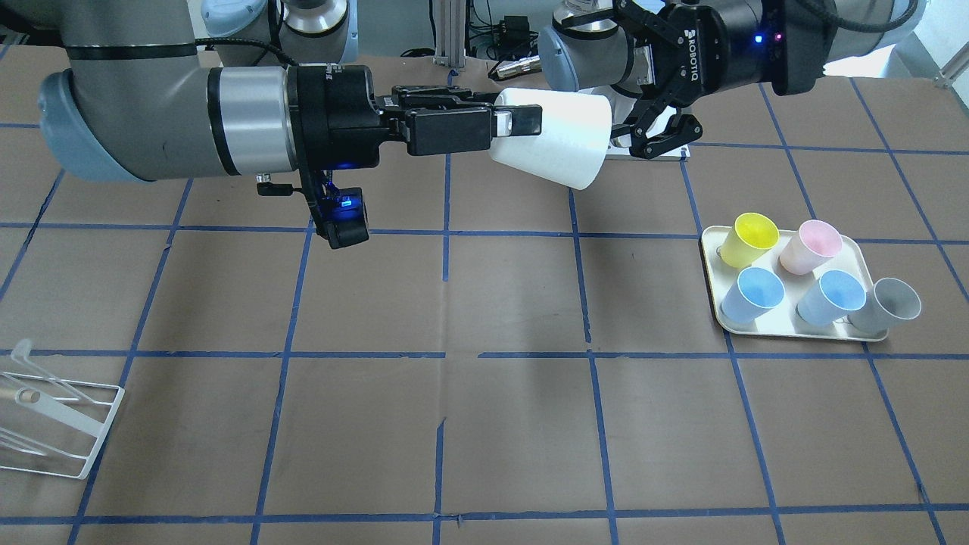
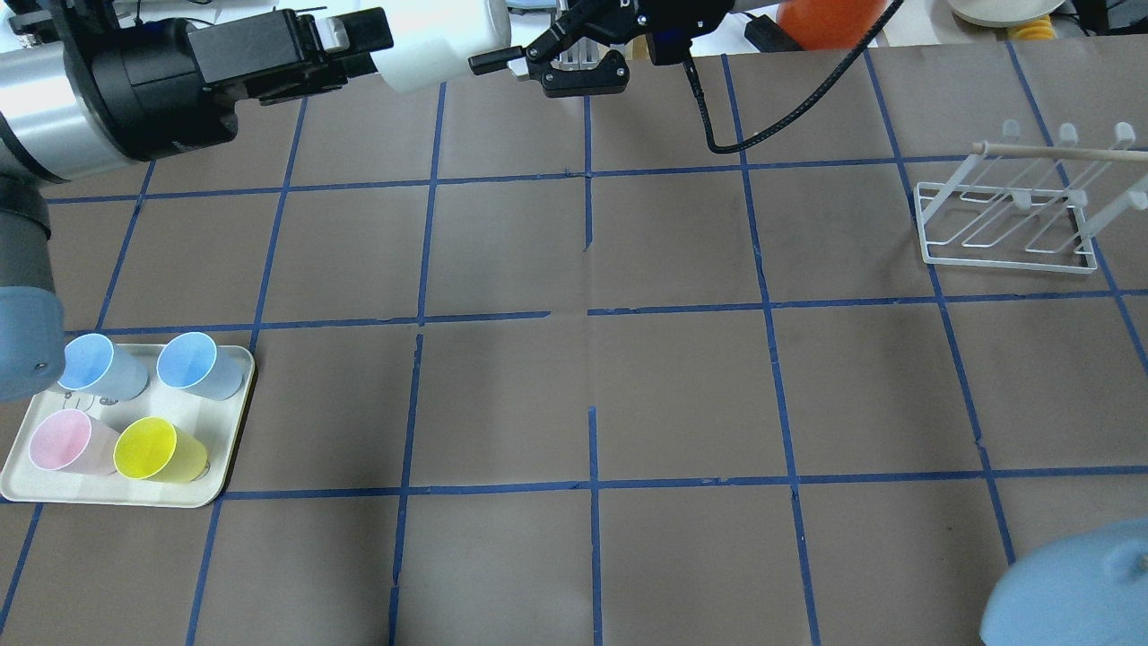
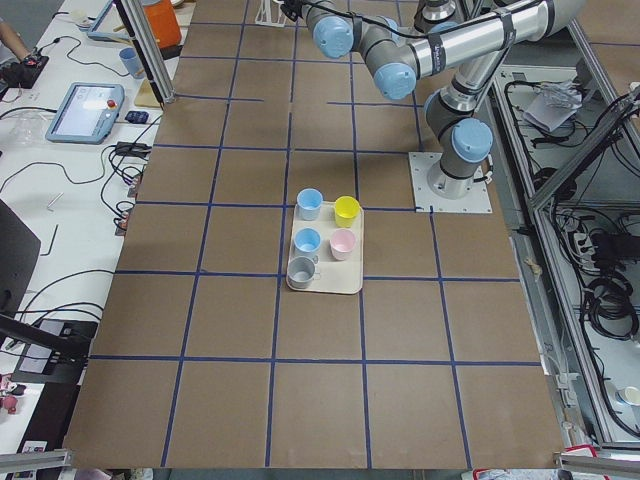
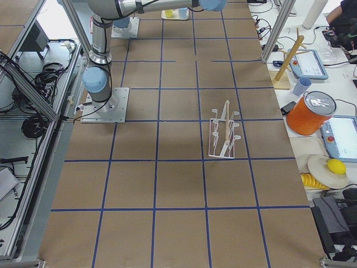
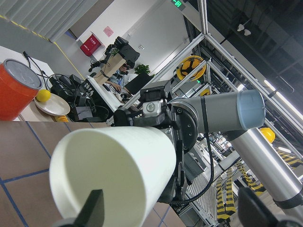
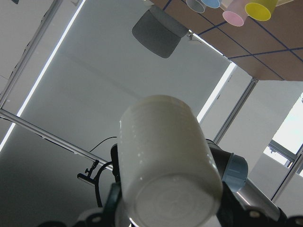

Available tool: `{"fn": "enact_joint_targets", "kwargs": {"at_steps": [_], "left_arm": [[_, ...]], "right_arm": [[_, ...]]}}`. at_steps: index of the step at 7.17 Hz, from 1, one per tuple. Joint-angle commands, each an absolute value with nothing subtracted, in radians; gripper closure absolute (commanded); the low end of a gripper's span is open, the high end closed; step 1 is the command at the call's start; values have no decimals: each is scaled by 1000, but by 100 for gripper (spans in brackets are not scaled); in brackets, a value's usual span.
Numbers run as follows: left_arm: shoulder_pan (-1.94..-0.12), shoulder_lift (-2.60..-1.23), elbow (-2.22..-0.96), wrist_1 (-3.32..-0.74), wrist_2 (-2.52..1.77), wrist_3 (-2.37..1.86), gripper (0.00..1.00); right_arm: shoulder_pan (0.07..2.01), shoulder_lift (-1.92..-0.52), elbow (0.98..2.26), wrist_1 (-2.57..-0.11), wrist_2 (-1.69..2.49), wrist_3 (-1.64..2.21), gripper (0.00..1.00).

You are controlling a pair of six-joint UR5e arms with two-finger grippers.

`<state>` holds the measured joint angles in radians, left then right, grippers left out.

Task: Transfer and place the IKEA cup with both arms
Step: 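Grasp the white cup with the left gripper from the right gripper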

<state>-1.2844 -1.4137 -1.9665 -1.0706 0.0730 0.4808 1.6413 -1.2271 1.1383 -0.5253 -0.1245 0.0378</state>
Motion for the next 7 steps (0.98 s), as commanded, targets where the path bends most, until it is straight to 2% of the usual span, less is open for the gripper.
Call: {"fn": "enact_joint_targets", "kwargs": {"at_steps": [1, 3, 4, 5, 7], "left_arm": [[-1299, -1422, -1965, -1040, 75, 483, 23], [-1301, -1420, -1963, -1037, 75, 483, 42], [-1301, -1419, -1963, -1037, 77, 483, 58], [-1301, -1419, -1963, -1037, 77, 482, 86], [-1301, -1417, -1962, -1037, 77, 482, 95]], "right_arm": [[1643, -1227, 1137, -525, -126, 40, 55], [1643, -1227, 1137, -523, -126, 43, 54], [1643, -1227, 1137, -523, -126, 43, 54], [1643, -1227, 1137, -523, -126, 43, 53], [1643, -1227, 1137, -523, -126, 43, 49]]}}
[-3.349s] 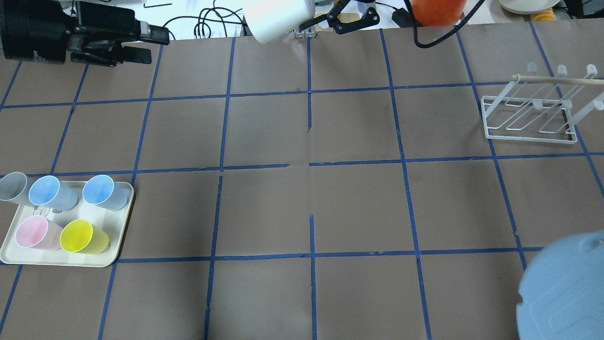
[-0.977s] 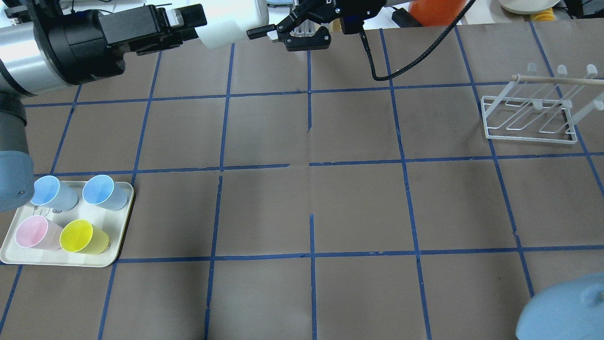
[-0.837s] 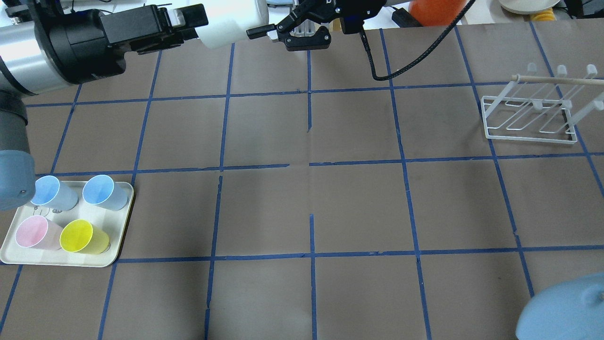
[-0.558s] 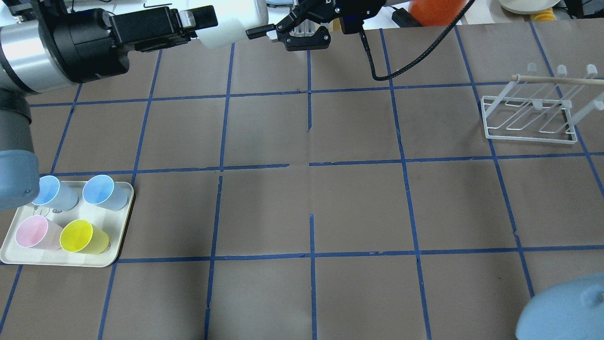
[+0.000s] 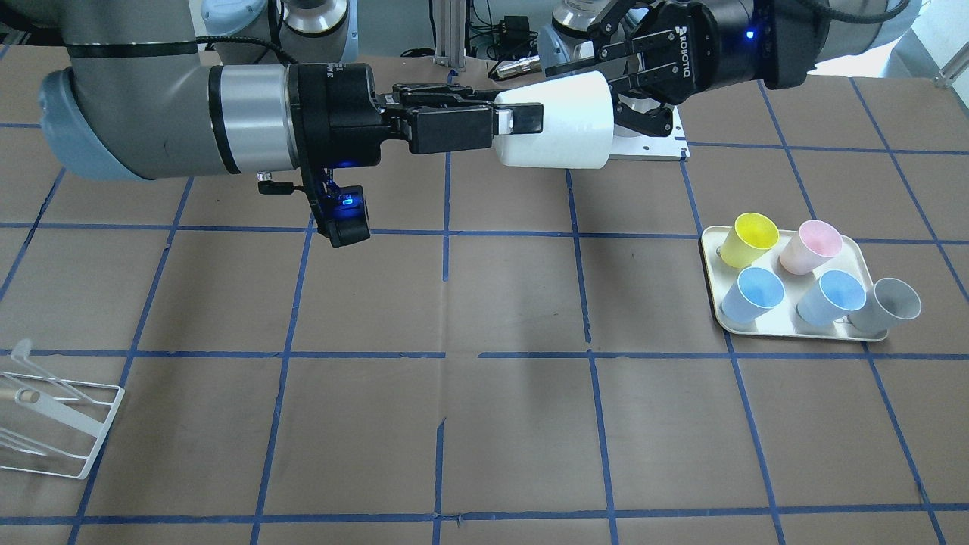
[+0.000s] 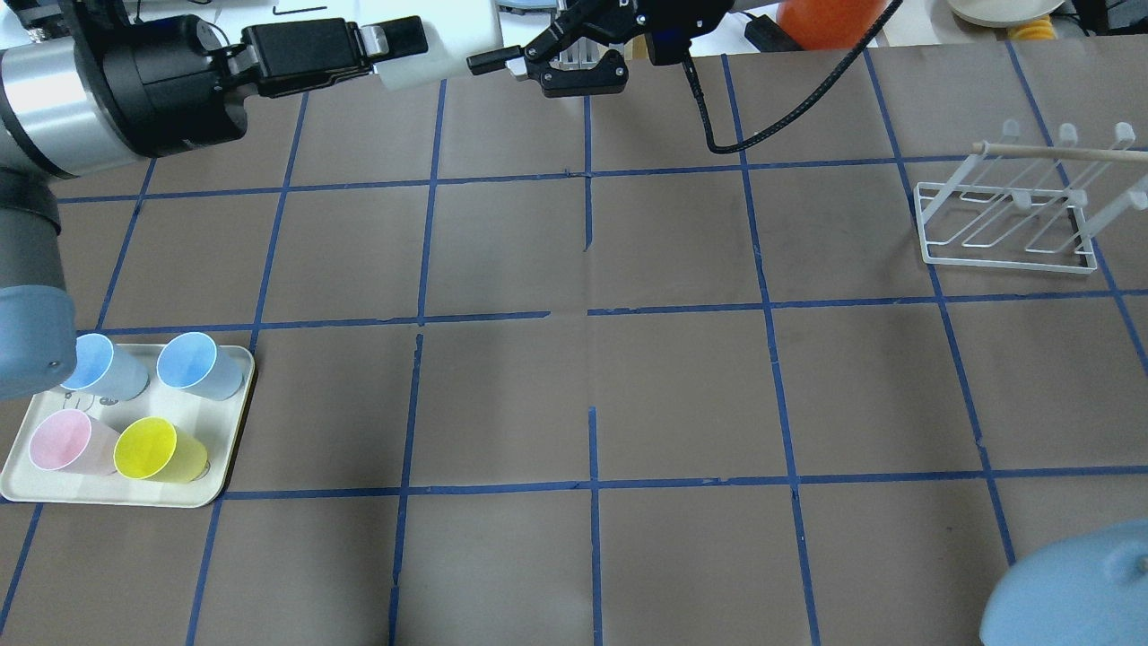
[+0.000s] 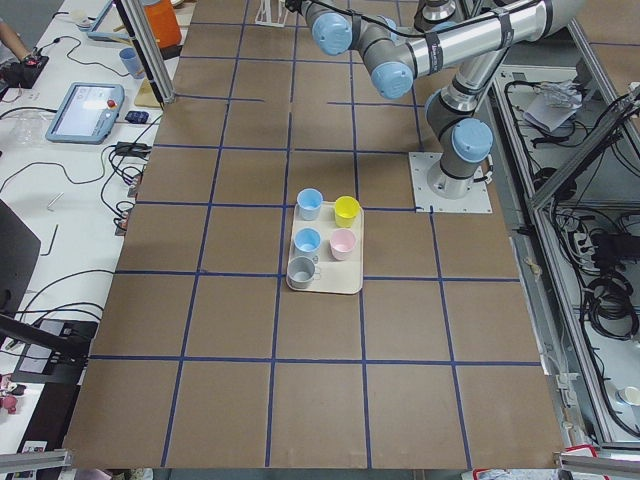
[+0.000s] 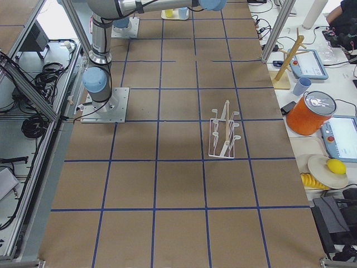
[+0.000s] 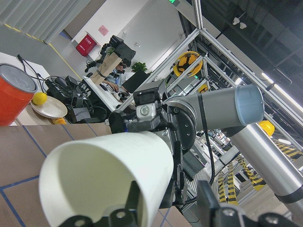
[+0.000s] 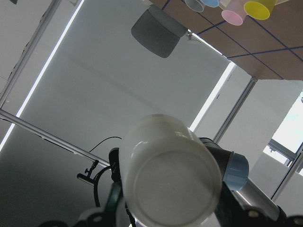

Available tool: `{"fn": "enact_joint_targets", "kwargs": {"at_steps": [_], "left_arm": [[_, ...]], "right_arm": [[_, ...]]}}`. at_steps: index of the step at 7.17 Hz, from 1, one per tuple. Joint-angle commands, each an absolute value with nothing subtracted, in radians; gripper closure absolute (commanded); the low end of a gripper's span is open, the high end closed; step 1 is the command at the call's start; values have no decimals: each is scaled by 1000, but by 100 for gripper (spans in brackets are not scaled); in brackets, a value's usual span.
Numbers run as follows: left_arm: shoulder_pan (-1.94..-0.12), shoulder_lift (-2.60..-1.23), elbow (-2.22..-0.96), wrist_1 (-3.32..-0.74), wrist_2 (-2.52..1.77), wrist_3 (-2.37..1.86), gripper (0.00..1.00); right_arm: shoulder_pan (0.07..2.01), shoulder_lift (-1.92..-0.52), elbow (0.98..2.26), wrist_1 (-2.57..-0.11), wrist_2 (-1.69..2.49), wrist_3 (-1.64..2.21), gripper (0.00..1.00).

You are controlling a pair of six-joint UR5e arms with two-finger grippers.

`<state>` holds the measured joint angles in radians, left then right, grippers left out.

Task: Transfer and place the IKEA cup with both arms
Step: 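Grasp the white cup with the left gripper from the right gripper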

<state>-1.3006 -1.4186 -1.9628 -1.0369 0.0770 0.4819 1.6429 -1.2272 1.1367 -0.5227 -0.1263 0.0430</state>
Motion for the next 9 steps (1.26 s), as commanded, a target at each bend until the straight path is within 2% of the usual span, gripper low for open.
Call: {"fn": "enact_joint_targets", "kwargs": {"at_steps": [1, 2, 3, 7, 9], "left_arm": [[-1301, -1417, -1962, -1038, 77, 482, 100], [-1302, -1416, -1962, -1039, 78, 480, 100], [-1302, -1416, -1962, -1039, 78, 477, 100], [-1301, -1408, -1925, -1039, 104, 369, 100], [-1295, -1395, -1910, -1037, 301, 194, 100]], "right_arm": [[1643, -1229, 1137, -523, -129, 43, 44], [1643, -1227, 1135, -523, -126, 43, 11], [1641, -1227, 1135, -523, -129, 43, 0], [1619, -1227, 1123, -525, -150, 72, 0], [1564, -1227, 1115, -523, -260, 86, 0]]}}
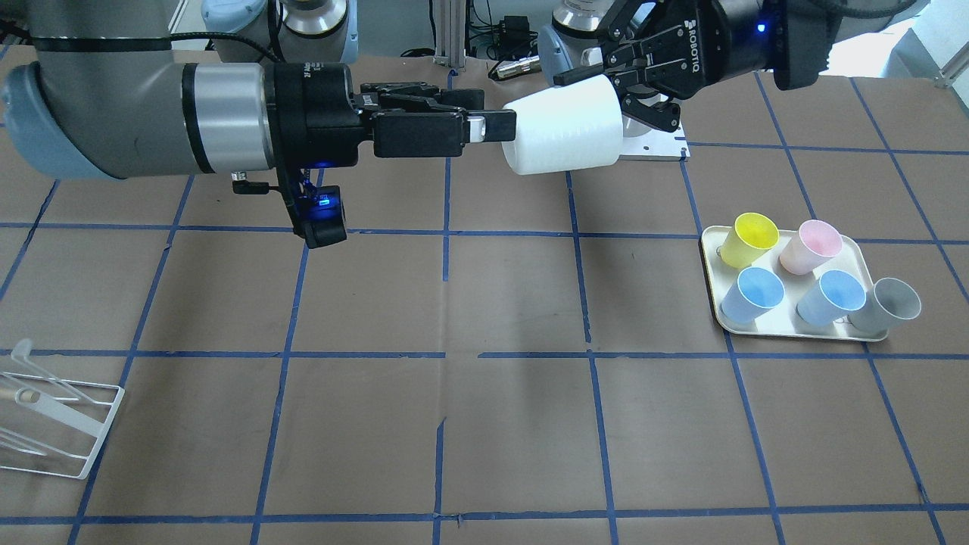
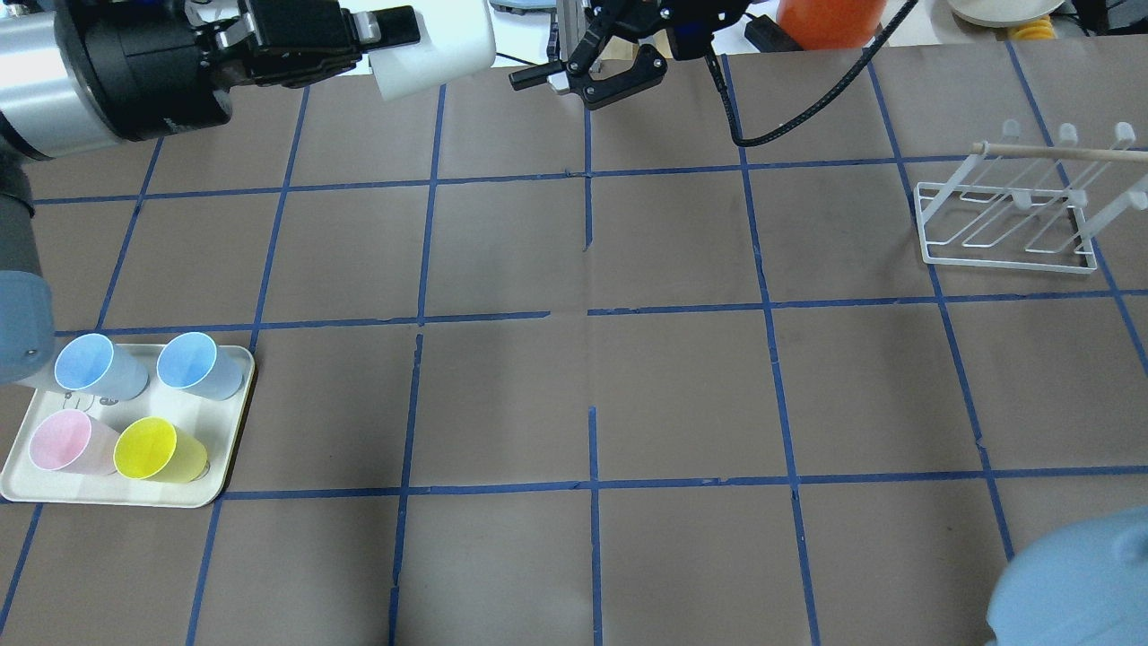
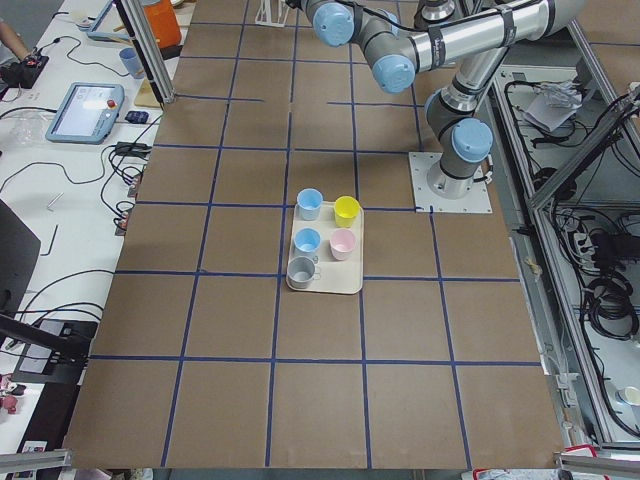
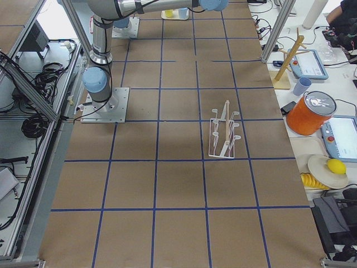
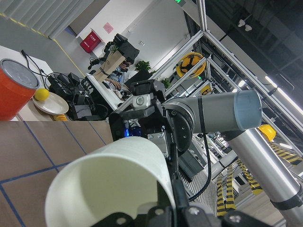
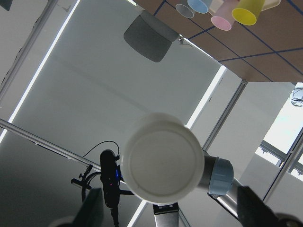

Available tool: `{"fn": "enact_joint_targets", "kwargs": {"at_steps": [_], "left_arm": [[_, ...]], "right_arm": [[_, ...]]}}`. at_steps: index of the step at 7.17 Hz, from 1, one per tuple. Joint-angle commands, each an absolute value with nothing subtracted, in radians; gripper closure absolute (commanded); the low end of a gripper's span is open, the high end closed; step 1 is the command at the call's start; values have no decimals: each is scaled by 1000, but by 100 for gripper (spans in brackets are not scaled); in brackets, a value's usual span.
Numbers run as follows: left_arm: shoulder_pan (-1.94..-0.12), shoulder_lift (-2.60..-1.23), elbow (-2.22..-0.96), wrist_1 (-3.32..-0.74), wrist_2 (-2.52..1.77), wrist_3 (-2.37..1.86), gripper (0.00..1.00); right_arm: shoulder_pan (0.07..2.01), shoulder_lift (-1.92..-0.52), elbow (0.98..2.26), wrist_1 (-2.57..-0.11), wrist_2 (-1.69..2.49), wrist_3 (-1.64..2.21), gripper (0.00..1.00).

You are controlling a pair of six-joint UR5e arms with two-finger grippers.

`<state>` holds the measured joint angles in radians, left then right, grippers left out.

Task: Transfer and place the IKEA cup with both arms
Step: 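Grasp the white cup with the left gripper from the right gripper, then open and withdraw the right gripper while the left gripper carries the cup toward the tray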

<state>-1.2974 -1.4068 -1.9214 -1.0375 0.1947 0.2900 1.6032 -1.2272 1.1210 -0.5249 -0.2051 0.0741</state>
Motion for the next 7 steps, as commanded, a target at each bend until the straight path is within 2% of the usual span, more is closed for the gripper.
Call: {"fn": "enact_joint_targets", "kwargs": {"at_steps": [1, 4, 7], "left_arm": [[-1295, -1391, -1881, -1037, 446, 143, 100], [-1283, -1391, -1867, -1054, 878, 143, 100], [-1215, -1431, -1820, -1272, 1264, 245, 100]], "right_arm": [[1525, -1238, 1114, -523, -293, 113, 0], [1341, -1239, 1114, -551, -607, 112, 0], [1342, -1275, 1129, -925, -1100, 309, 0]]}}
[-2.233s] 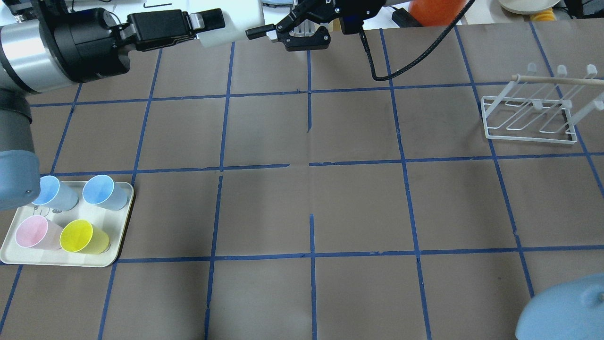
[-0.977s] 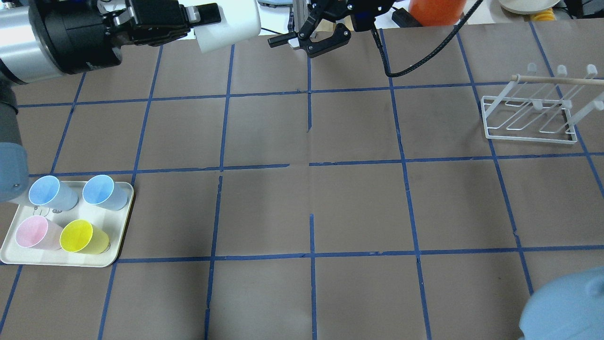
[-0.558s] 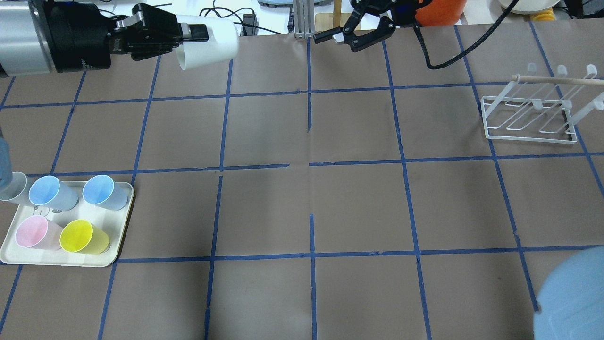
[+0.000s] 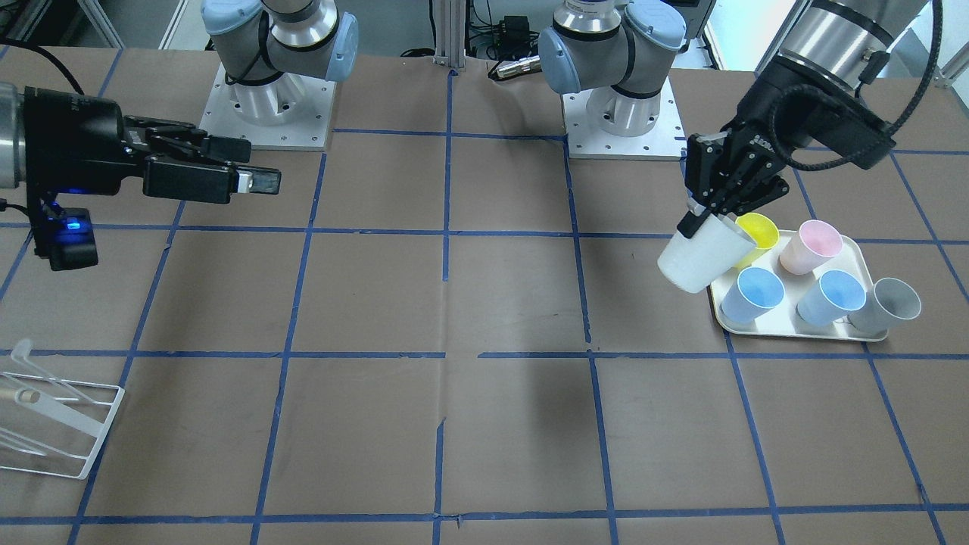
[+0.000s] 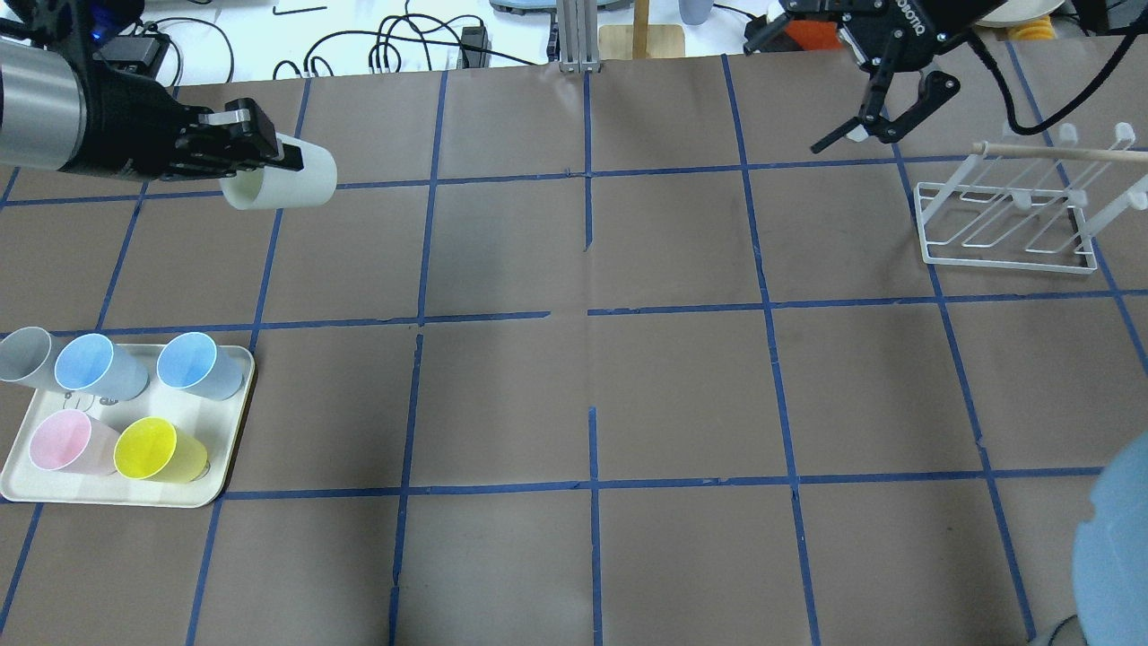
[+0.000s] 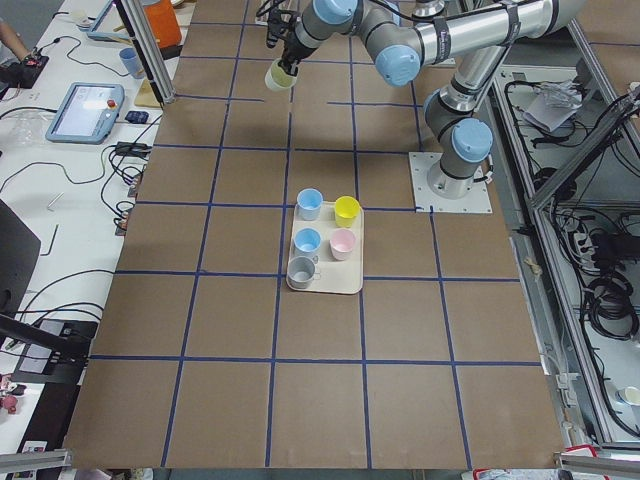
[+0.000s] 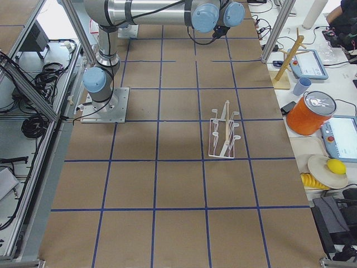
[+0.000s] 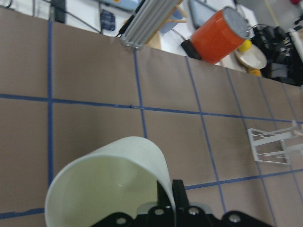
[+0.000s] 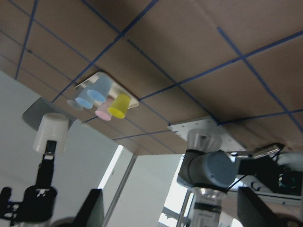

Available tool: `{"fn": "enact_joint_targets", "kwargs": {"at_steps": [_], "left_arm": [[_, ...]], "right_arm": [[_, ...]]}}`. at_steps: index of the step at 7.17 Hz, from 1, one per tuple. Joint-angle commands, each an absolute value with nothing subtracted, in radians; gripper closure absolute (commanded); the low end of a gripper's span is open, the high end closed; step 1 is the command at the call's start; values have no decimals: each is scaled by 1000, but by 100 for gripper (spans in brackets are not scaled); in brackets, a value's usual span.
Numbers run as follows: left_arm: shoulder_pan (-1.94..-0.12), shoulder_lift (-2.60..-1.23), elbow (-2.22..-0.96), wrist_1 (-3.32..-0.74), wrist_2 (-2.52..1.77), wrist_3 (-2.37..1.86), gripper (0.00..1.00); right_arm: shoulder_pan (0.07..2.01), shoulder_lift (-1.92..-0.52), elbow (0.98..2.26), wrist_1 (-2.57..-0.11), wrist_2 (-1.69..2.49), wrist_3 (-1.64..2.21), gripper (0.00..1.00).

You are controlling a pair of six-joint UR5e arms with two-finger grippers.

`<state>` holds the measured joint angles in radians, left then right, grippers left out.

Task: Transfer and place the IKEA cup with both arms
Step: 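Open and withdraw the right gripper while the left gripper carries the cup toward the tray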

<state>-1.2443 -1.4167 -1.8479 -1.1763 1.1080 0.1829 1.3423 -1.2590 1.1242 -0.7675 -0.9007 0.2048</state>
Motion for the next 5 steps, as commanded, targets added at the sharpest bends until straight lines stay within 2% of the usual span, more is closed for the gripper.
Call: {"fn": "enact_joint_targets", "kwargs": {"at_steps": [1, 5], "left_arm": [[-1165, -1433, -1793, -1340, 1396, 417, 100], [-742, -1471, -1804, -1413, 1495, 938, 100]], "right_arm": [[1362, -1288, 1124, -954, -1180, 339, 0], [1532, -1399, 1224, -1179, -1541, 408, 0]]}}
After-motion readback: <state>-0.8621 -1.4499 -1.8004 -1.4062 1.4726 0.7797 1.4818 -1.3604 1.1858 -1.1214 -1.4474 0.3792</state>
